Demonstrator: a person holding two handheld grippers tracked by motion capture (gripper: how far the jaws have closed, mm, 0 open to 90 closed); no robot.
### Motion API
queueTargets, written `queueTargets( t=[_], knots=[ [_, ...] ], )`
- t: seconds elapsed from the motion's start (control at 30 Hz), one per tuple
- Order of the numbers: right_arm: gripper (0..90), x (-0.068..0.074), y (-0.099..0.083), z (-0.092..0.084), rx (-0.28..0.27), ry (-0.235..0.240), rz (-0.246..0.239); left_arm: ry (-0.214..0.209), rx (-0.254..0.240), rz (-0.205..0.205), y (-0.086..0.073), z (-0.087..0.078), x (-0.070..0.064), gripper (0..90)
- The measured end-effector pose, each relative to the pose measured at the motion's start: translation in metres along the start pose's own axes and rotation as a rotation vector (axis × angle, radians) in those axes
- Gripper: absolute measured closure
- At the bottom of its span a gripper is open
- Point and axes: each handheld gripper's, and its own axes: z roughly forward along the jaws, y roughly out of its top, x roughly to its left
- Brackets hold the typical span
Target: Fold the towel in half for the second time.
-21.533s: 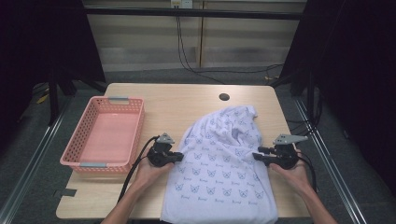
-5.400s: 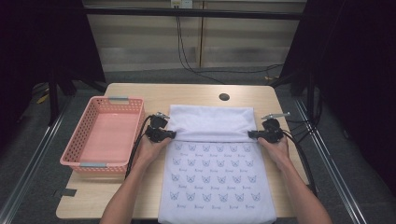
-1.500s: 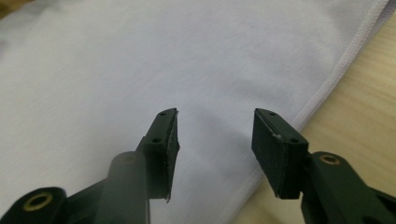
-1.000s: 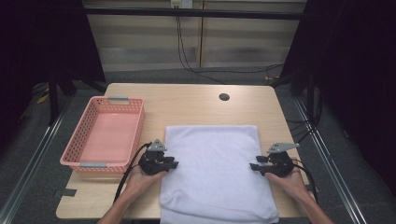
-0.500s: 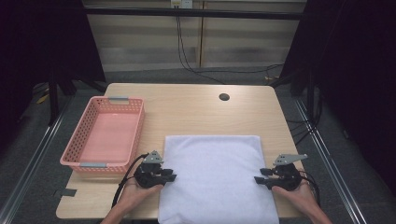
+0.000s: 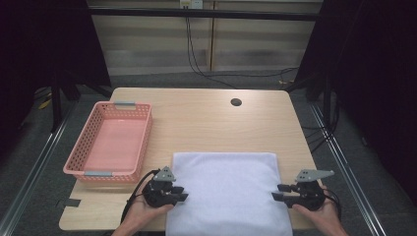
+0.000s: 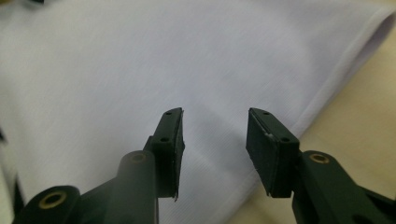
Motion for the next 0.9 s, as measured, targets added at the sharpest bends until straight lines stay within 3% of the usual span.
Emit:
queueTargets(
  t=[0.07, 0.2, 0.23, 0.33, 0.4, 0.53, 0.57, 0.63, 0.67, 0.73, 0.83, 0.9],
  knots=[
    [56.4, -0.008, 0.009, 0.000, -0.045, -0.048, 0.009, -0.004, -0.021, -0.043, 0.004, 0.002, 0.012, 66.3],
    [52.3, -0.028, 0.026, 0.010, -0.075, -0.110, 0.029, 0.044, -0.056, -0.100, 0.009, 0.001, 0.031, 64.2],
    [50.9, -0.033, 0.031, 0.012, -0.085, -0.124, 0.028, 0.033, -0.063, -0.106, 0.012, -0.001, 0.034, 63.7],
    [47.3, -0.047, 0.044, 0.020, -0.094, -0.143, 0.034, 0.095, -0.097, -0.073, 0.026, -0.006, 0.039, 63.5],
    [46.2, -0.057, 0.052, 0.026, -0.092, -0.179, 0.033, 0.083, -0.130, -0.098, 0.035, -0.007, 0.047, 62.0],
    [44.2, -0.078, 0.061, 0.042, -0.081, -0.169, 0.046, 0.115, -0.151, -0.132, 0.048, -0.002, 0.065, 61.0],
    [44.2, -0.082, 0.063, 0.047, -0.069, -0.157, 0.048, 0.102, -0.152, -0.133, 0.051, 0.000, 0.068, 60.1],
    [44.1, -0.085, 0.065, 0.057, -0.038, -0.165, 0.046, 0.134, -0.149, -0.123, 0.056, 0.004, 0.067, 59.1],
    [44.4, -0.085, 0.065, 0.061, -0.030, -0.156, 0.044, 0.123, -0.143, -0.113, 0.057, 0.007, 0.066, 57.7],
    [46.2, -0.082, 0.064, 0.066, -0.016, -0.172, 0.020, 0.143, -0.120, -0.102, 0.057, 0.013, 0.067, 54.7],
    [59.3, -0.081, 0.060, 0.070, 0.018, -0.169, 0.005, 0.147, -0.117, -0.120, 0.054, 0.017, 0.074, 51.9],
    [65.6, -0.081, 0.059, 0.069, 0.014, -0.164, 0.031, 0.152, -0.131, -0.150, 0.052, 0.019, 0.081, 49.0]
  ],
)
